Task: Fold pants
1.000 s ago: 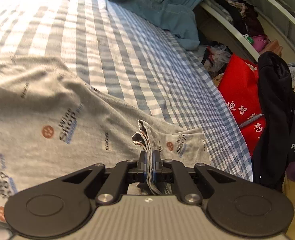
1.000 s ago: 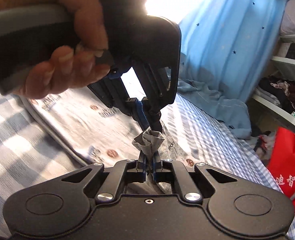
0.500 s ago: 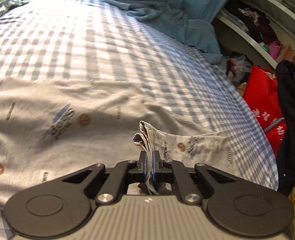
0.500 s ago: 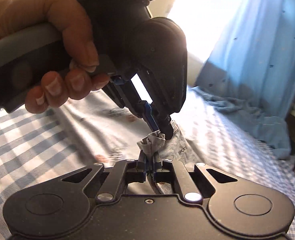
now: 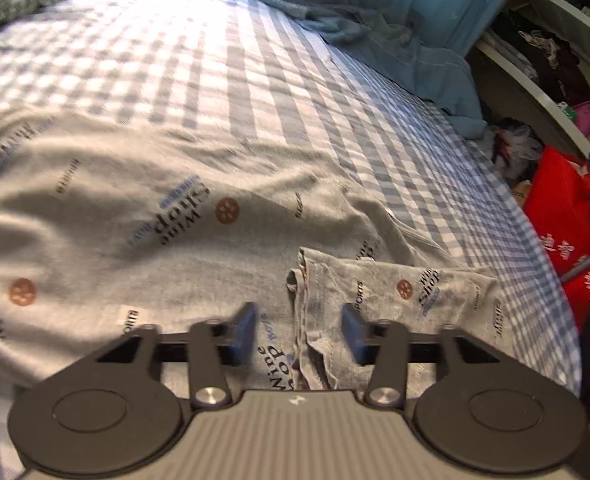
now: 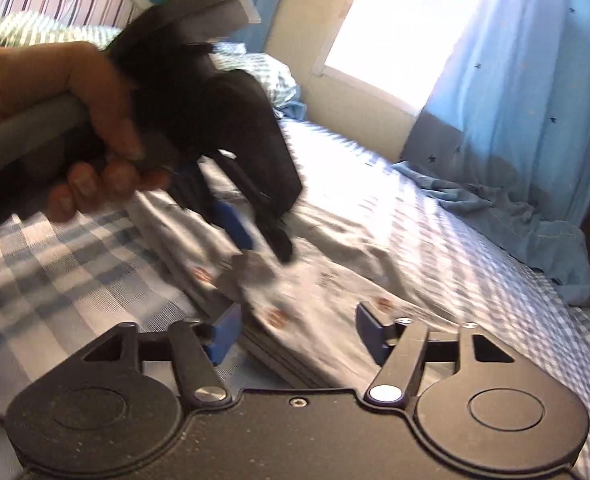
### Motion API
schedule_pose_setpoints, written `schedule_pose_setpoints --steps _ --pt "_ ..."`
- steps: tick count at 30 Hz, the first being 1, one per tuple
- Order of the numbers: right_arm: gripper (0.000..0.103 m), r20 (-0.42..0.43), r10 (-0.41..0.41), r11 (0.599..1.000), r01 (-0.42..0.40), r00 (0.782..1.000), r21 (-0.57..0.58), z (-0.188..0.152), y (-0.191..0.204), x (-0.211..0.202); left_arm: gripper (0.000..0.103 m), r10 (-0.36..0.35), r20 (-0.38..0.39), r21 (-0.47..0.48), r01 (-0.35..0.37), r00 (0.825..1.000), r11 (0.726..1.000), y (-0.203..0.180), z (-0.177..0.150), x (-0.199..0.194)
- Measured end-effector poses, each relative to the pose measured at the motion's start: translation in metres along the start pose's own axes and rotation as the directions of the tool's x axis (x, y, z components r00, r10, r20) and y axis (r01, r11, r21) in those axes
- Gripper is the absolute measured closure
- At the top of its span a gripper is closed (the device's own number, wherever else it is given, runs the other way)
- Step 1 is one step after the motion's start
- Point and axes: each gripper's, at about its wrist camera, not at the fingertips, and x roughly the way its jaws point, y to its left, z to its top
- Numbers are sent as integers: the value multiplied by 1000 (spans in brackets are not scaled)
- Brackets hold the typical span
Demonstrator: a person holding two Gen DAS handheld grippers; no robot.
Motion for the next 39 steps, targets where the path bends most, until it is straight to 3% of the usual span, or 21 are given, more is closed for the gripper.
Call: schedule_pose_setpoints --steps 2,4,8,10,13,15,18,20,27,28,31,32,35,37,39 --pt "13 21 -72 997 72 997 1 -12 -24 -10 17 90 79 37 -93 993 995 -13 -6 -8" --pt "1 49 -146 989 146 988 -2 -21 -48 -13 7 190 151 92 -205 970 974 -30 -13 -6" --pt "1 33 -258 965 259 966 -42 -31 -94 9 7 298 183 131 -324 937 937 -53 -20 17" --pt "1 25 -287 957 288 958 -48 -34 -117 27 7 329 204 130 -358 922 925 -56 -23 28" --pt "1 14 -308 950 309 951 -44 -40 -142 57 3 403 242 92 -434 883 896 -50 -28 40" --pt "1 -2 -337 939 336 941 -78 -47 -152 77 0 410 283 79 -447 867 891 -44 -34 42" --pt "1 -80 -406 910 396 910 -121 -64 -167 106 0 388 295 55 -420 874 906 -42 -34 37" --pt "1 -125 -377 926 375 918 -46 -67 -183 112 0 384 295 50 -415 875 908 -40 -35 37" --pt "1 -121 -446 895 440 887 -71 -60 -177 97 0 379 300 38 -408 876 912 -34 -34 25" --pt "1 -102 -443 896 439 891 -65 -57 -172 86 0 379 310 26 -407 872 913 -36 -39 15" --pt "1 -35 -361 932 361 932 -23 -47 -146 46 0 334 337 38 -367 880 929 -36 -55 -5" --pt "1 -25 -341 940 340 940 -35 -45 -135 38 0 340 342 51 -379 876 924 -37 -61 -9" --pt "1 -34 -291 954 287 956 -81 -48 -105 33 0 421 312 86 -466 852 880 -36 -73 -2" --pt "1 -86 -272 958 260 959 -122 -53 -92 43 0 408 305 56 -444 861 894 -31 -74 -6" --pt "1 -86 -287 952 274 954 -137 -53 -87 46 0 411 301 36 -440 861 897 -27 -73 -11"
